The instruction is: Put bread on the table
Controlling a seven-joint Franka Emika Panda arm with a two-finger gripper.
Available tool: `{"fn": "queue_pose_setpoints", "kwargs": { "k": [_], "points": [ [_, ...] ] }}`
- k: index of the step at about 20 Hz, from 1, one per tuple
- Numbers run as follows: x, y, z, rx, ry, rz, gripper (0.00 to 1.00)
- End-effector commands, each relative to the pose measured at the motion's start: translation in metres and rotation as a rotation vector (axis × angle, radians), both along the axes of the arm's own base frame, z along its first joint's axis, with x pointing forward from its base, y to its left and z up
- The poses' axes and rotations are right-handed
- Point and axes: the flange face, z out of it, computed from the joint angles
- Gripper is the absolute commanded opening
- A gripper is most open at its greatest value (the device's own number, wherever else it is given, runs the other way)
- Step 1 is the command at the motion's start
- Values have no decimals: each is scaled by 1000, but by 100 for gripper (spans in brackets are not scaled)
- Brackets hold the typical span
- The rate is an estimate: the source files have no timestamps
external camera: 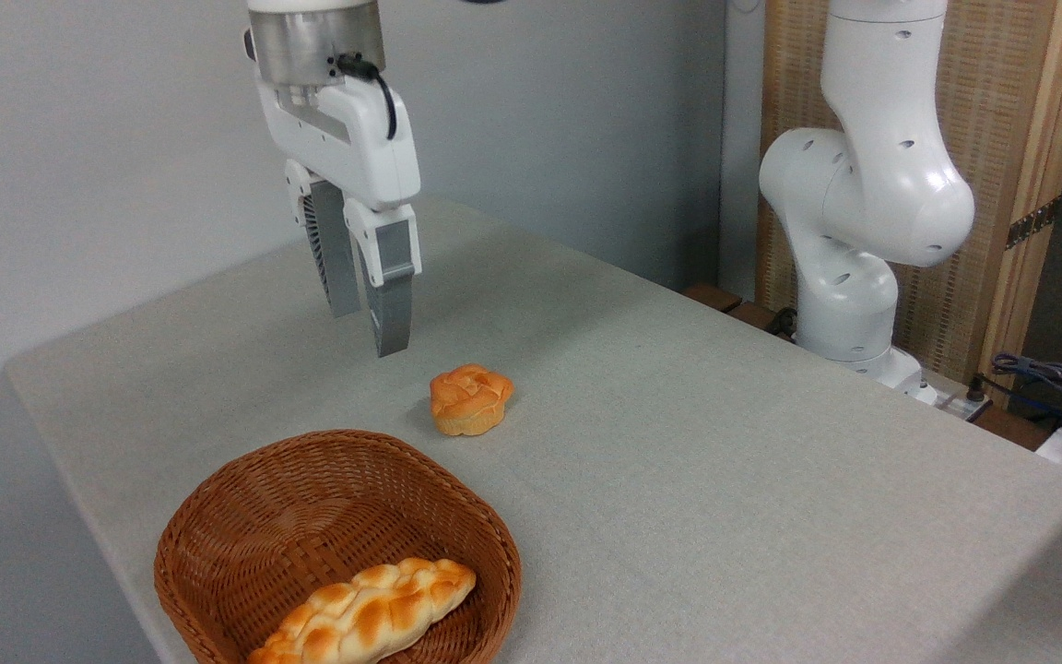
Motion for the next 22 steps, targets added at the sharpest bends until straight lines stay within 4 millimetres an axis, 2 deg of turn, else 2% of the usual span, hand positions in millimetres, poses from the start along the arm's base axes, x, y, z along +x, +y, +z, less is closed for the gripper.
{"fn": "queue_pose_setpoints", "kwargs": {
  "k": [1, 4, 6, 12, 16, 22],
  "points": [
    [11, 19, 17, 2, 56, 63, 100],
    [13, 35, 30, -23, 80, 90, 100],
    [15, 46, 30, -46, 82, 116, 100],
    [15, 54, 30, -38, 82, 120, 100],
    [13, 42, 29, -36, 87, 98, 100],
    [14, 41, 28, -37, 88, 98, 100]
  ]
}}
